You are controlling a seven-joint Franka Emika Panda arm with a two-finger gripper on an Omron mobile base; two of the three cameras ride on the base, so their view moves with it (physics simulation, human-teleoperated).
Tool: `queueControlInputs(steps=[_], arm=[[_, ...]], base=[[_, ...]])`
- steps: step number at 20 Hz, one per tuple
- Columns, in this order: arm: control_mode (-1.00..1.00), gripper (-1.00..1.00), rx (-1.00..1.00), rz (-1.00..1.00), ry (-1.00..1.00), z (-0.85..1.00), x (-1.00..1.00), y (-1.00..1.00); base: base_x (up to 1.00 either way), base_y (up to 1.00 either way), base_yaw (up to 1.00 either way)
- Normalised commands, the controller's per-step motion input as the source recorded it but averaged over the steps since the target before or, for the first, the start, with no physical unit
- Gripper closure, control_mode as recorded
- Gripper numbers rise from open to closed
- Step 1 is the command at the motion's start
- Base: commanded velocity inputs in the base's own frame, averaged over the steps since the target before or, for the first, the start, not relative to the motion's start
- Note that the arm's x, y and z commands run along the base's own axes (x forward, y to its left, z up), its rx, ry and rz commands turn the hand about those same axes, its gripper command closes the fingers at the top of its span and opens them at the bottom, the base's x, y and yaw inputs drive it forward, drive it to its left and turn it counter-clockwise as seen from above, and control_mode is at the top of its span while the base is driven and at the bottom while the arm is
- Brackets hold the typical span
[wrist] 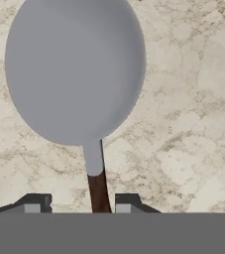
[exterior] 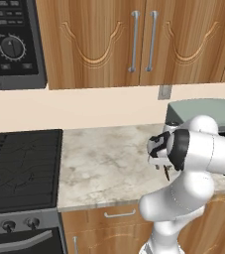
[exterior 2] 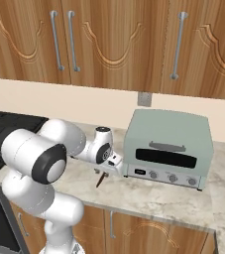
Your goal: Take the fork and place it on the left side of the plate. Then take the spoon and place it on the right side of the plate. Make sure they're directly next to the plate.
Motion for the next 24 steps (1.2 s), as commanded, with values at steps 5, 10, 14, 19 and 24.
queueControlInputs(steps=[5,10,14,19,24], arm=[[-1.0,1.0,0.0,-0.27,-0.13,-0.41,-0.46,0.11],[-1.0,1.0,0.0,-0.29,-0.11,-0.33,-0.5,0.11],[-1.0,1.0,0.0,-0.26,-0.01,-0.19,-0.33,0.12],[-1.0,1.0,0.01,-0.2,0.0,0.08,-0.18,0.14],[-1.0,1.0,0.03,-0.13,0.0,0.33,-0.17,0.25]], base=[[0.0,0.0,0.0],[0.0,0.0,0.0],[0.0,0.0,0.0],[0.0,0.0,0.0],[0.0,0.0,0.0]])
